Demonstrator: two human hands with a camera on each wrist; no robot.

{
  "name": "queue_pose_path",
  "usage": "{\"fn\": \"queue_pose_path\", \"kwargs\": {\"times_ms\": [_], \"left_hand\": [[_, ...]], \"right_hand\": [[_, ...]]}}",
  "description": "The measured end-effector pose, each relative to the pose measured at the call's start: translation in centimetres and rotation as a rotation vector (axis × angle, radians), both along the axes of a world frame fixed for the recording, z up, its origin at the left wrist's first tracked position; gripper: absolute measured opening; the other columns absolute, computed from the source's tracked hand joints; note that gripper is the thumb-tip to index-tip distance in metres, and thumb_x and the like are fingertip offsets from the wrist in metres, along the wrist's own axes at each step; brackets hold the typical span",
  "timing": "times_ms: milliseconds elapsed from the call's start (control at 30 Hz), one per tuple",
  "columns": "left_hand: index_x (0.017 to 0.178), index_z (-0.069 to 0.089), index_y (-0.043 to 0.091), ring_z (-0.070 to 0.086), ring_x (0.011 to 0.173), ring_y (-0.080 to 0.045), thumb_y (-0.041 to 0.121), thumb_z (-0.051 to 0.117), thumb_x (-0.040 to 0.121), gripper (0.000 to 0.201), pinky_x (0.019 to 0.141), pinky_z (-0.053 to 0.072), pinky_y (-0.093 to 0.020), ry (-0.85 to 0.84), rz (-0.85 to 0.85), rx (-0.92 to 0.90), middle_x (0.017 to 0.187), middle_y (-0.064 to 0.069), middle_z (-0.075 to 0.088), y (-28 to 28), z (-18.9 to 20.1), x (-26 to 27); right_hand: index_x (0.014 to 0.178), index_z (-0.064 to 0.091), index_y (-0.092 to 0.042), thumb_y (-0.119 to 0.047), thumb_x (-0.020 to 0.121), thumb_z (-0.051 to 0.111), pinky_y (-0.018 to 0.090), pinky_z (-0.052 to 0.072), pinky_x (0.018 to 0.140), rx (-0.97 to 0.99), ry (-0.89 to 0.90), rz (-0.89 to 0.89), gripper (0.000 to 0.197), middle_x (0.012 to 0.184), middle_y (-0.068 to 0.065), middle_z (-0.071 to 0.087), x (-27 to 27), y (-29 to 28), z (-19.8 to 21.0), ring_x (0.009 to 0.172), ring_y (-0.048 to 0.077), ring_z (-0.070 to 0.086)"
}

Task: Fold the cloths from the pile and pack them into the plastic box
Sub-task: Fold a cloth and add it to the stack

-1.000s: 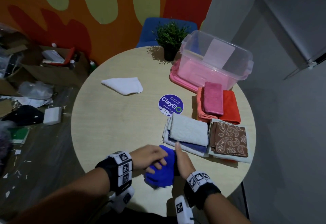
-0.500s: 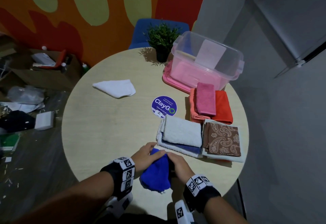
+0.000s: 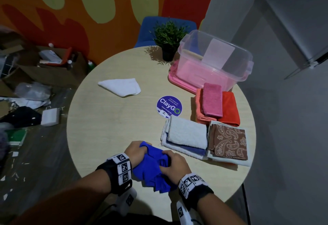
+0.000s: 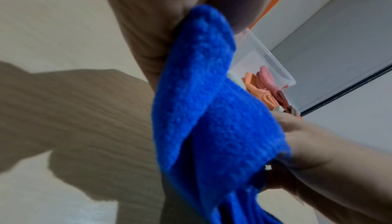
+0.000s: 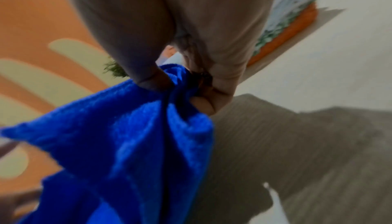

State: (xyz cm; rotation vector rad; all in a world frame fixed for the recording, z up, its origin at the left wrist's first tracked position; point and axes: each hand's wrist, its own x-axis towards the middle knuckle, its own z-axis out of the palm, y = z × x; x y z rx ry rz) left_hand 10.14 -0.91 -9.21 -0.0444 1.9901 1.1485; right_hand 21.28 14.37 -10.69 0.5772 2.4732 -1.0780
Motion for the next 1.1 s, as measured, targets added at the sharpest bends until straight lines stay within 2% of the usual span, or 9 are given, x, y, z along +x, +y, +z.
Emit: {"fn": "queue_pose_path", "kwargs": {"times_ms": [167,267,367,433,600,767,900,1000,1100], "left_hand": [[0.100,0.072,0.013,0.063,0.100,-0.031,0.002,0.044,0.090,0.032,0.082,0.049,-0.034,-0.038,0.099,0.005,0.106,-0.011,0.069,-0.6,0.1,-0.6],[0.106,0.065,0.014,0.061,0.102,-0.032,0.032,0.054,0.080,0.034,0.089,0.049,-0.040,-0.010,0.242,0.029,0.112,-0.013,0.066,-1.4,0.2,-1.4],[0.128,0.042,0.027,0.061,0.108,-0.026,0.063,0.072,0.074,0.072,0.089,0.053,-0.038,-0.113,0.279,0.051,0.125,0.000,0.057,-2.0,-0.6,-1.4],[0.147,0.029,0.028,0.063,0.108,-0.028,0.044,0.084,0.071,0.096,0.087,0.055,-0.039,-0.067,0.143,-0.034,0.129,-0.005,0.056,-2.1,-2.3,-0.8],[0.106,0.062,0.025,0.063,0.096,-0.029,0.012,0.056,0.087,0.024,0.080,0.052,-0.035,0.164,-0.019,-0.183,0.104,-0.006,0.066,-1.4,-3.4,-0.4],[0.138,0.024,0.064,0.028,0.128,-0.022,0.023,0.049,0.074,0.080,0.106,0.026,-0.045,0.544,-0.612,-0.252,0.142,0.020,0.034,0.5,-0.6,2.5],[0.129,0.054,0.047,0.031,0.128,-0.026,0.005,0.051,0.084,0.061,0.108,0.007,-0.065,0.661,-1.143,-0.576,0.120,0.009,0.058,0.7,0.9,1.1],[0.097,0.071,0.035,0.035,0.117,-0.023,0.004,0.060,0.078,0.038,0.105,0.011,-0.064,0.572,-1.129,-0.720,0.103,0.011,0.063,-0.5,1.3,-1.4],[0.095,0.073,0.031,0.037,0.113,-0.022,0.011,0.059,0.081,0.028,0.099,0.020,-0.053,0.496,-1.099,-0.765,0.099,0.008,0.063,-0.9,2.1,-1.9]], "right_hand": [[0.089,0.051,-0.019,-0.014,0.079,0.067,0.029,0.046,0.069,-0.023,-0.019,-0.078,0.019,0.085,0.001,0.060,0.0,1.0,0.9,0.077,0.019,0.056],[0.097,0.049,-0.022,-0.003,0.082,0.062,0.017,0.040,0.057,-0.074,0.018,-0.270,0.028,0.082,-0.004,0.058,1.0,3.2,1.7,0.068,0.010,0.054],[0.114,0.051,-0.017,0.000,0.086,0.062,0.020,0.040,0.076,-0.100,0.014,-0.437,0.034,0.098,-0.003,0.058,2.4,5.7,1.8,0.091,0.017,0.057],[0.104,0.062,-0.011,0.002,0.085,0.059,0.023,0.039,0.075,-0.091,0.018,-0.483,0.023,0.091,0.004,0.064,3.1,7.1,1.9,0.091,0.023,0.061],[0.067,0.064,-0.011,0.004,0.083,0.056,0.030,0.041,0.060,-0.071,-0.008,-0.518,0.023,0.062,0.004,0.062,4.6,9.1,2.6,0.063,0.020,0.055],[0.084,0.067,-0.015,0.002,0.083,0.054,0.028,0.046,0.066,-0.077,0.010,-0.496,0.022,0.079,0.004,0.070,4.4,8.6,2.9,0.075,0.020,0.063],[0.086,0.066,-0.017,0.004,0.084,0.051,0.024,0.043,0.059,-0.023,-0.011,-0.490,0.025,0.078,0.005,0.068,4.6,8.6,3.0,0.074,0.019,0.062],[0.087,0.066,-0.015,0.006,0.084,0.048,0.027,0.041,0.063,0.027,-0.029,-0.514,0.028,0.078,0.004,0.067,5.1,8.8,3.5,0.074,0.020,0.060],[0.085,0.065,-0.014,0.005,0.085,0.048,0.027,0.040,0.061,0.008,-0.038,-0.523,0.026,0.080,0.004,0.066,5.0,8.4,4.3,0.075,0.016,0.059]]}}
